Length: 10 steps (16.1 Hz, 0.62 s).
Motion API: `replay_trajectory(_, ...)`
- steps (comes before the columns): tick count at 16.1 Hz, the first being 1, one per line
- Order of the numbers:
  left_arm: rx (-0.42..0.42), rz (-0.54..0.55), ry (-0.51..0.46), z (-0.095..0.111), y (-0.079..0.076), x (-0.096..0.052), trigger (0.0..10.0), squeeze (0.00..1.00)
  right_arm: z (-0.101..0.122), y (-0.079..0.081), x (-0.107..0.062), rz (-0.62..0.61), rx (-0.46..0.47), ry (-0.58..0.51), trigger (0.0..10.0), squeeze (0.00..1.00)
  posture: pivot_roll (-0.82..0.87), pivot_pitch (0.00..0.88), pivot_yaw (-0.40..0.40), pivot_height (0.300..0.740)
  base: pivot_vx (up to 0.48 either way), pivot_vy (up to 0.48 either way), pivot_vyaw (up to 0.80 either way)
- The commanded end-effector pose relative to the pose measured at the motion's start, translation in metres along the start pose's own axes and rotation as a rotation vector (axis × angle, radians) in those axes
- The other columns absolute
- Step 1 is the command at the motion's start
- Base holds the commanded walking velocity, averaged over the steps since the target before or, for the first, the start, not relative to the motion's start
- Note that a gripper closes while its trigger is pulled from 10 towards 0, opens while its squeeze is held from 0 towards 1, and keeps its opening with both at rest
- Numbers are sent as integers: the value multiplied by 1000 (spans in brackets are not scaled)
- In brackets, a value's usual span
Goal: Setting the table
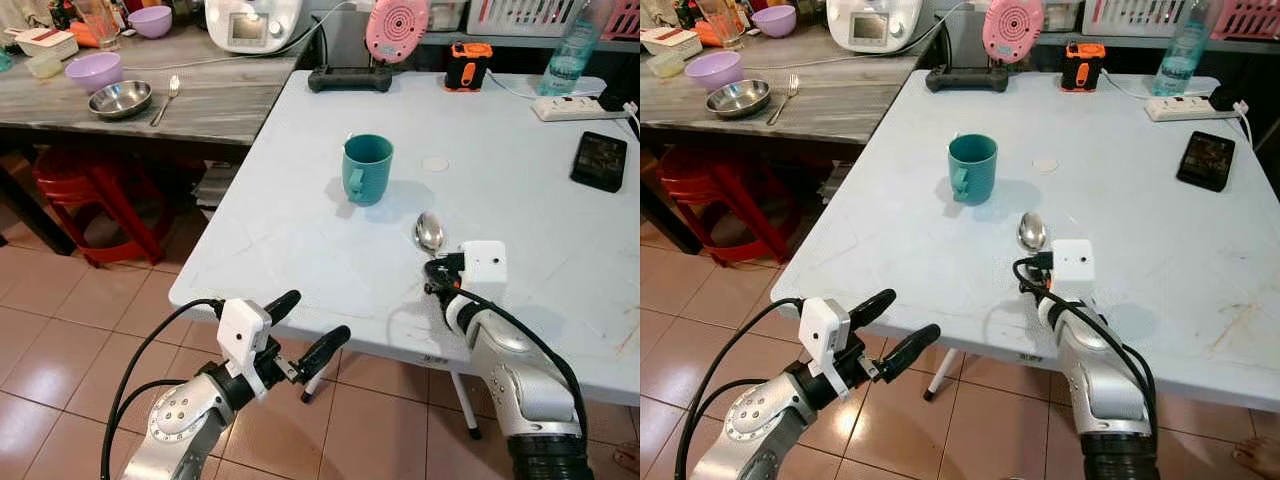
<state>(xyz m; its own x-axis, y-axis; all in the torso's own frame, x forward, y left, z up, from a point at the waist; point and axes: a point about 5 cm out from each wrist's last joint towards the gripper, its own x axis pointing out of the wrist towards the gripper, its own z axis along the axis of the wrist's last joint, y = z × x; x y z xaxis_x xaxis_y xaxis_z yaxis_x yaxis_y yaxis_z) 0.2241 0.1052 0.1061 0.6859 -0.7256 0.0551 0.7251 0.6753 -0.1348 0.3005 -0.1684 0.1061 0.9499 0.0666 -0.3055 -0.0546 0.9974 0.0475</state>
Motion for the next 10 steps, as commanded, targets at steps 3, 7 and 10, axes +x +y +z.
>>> replay_trajectory(3,23,-20,0,2,2,1,10000,0,-38,-3,-5,-32,56,158,0,0,-45,93,104,740,0,0,0)
replay_trajectory(7,51,36,-14,4,11,3,10000,0,-30,-5,-6,-96,138,96,0,0,-47,78,110,740,0,0,0)
replay_trajectory(10,34,186,-5,2,28,4,10000,0,-23,-8,-11,-130,157,51,0,0,-50,65,107,740,0,0,0)
